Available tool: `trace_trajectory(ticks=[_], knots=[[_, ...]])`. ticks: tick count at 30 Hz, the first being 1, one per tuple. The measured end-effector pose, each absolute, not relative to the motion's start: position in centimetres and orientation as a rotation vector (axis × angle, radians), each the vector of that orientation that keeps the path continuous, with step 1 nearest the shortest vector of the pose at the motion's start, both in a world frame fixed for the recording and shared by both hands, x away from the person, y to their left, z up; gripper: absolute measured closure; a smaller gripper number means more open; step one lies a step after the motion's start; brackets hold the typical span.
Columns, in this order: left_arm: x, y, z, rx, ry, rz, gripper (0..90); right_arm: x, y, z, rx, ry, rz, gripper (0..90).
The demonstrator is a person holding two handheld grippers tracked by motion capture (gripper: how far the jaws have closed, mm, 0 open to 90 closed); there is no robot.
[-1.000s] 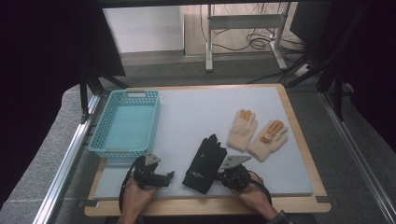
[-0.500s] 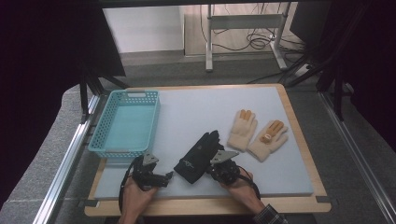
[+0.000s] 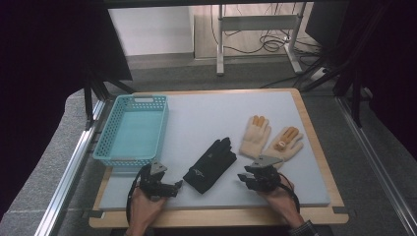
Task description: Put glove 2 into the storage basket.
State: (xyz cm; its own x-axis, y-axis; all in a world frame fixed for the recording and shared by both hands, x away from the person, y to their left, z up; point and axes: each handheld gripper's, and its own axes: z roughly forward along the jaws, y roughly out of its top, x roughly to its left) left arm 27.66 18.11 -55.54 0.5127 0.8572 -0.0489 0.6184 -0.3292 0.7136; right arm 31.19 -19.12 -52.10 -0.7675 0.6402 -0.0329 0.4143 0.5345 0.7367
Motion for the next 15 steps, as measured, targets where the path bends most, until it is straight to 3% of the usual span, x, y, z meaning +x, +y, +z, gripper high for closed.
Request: trace_trajectory(ticks=[8,15], knots=[[27.7,18.1,-55.5,2.067,1.201,0.442,0.7,31.6,-21.9,-52.3,0.929,2.438,1.035,31.2],[27.7,18.1,-55.5,2.066,1.200,0.443,0.8,31.7,-22.5,-53.2,0.954,2.426,1.030,25.2]])
